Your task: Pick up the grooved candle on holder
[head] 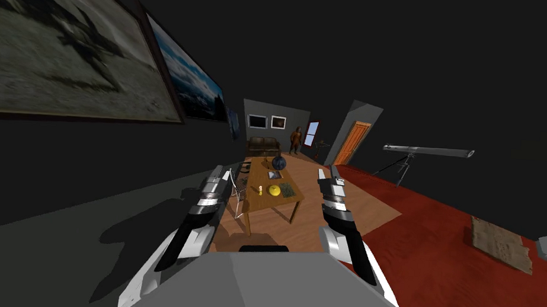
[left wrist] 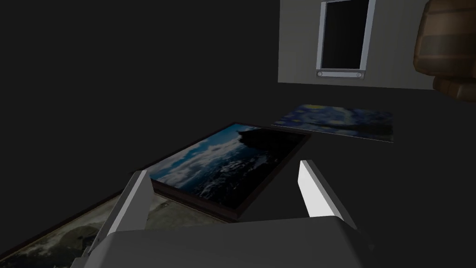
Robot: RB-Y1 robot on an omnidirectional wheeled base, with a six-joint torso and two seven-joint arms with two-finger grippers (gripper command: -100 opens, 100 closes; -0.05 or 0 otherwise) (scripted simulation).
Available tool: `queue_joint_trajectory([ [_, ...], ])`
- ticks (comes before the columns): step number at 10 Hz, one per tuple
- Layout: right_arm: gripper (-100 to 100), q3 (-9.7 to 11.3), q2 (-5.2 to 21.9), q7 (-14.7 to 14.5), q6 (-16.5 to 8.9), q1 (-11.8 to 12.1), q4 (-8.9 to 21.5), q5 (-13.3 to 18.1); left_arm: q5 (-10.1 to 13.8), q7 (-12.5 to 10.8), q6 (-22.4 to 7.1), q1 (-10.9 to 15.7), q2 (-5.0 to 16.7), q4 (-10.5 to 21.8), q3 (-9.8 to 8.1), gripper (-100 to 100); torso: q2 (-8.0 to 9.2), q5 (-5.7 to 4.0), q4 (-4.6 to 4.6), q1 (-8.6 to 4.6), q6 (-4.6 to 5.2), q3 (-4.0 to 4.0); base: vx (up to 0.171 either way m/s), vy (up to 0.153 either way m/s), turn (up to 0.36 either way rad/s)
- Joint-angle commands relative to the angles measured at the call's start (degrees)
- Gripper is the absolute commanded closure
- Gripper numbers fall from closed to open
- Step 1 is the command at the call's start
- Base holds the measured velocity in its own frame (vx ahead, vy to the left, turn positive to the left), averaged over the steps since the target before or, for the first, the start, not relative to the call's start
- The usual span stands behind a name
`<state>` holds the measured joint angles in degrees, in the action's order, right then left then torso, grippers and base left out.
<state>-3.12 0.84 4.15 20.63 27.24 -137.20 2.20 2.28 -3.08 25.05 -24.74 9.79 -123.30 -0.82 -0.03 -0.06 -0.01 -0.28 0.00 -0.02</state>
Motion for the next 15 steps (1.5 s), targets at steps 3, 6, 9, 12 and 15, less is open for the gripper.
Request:
queue_joint_trajectory([
  [3,0,0.0,0.0,0.0,0.0,0.0,0.0,0.0,-1.4,0.3,-3.3,2.9,2.6,5.9,-1.16,-100,-0.02,-0.01,0.0,-0.05,0.01,-0.01,0.005,-0.093,0.113],
  [6,0,0.0,0.0,0.0,0.0,0.0,0.0,0.0,-2.2,0.8,-5.7,4.8,3.6,10.1,-1.98,-100,-0.07,-0.03,-0.02,-0.07,0.02,-0.04,0.02,-0.1,0.05],
  [9,0,0.0,0.0,0.0,0.0,0.0,0.0,0.0,-3.5,2.0,-9.8,8.1,4.8,16.3,-3.38,-100,-0.14,-0.06,-0.03,-0.25,0.02,-0.08,0.042,-0.141,0.057],
  [12,0,0.0,0.0,0.0,0.0,0.0,0.0,0.0,-4.0,2.5,-11.3,9.2,5.1,20.0,-3.89,-100,-0.15,-0.03,-0.04,-0.08,0.02,-0.09,0.029,-0.088,0.019],
  [15,0,0.0,0.0,0.0,0.0,0.0,0.0,0.0,-4.9,3.6,-14.3,11.8,5.5,24.8,-4.95,-100,-0.06,-0.02,-0.01,-0.03,0.02,-0.04,0.024,-0.093,0.019],
])
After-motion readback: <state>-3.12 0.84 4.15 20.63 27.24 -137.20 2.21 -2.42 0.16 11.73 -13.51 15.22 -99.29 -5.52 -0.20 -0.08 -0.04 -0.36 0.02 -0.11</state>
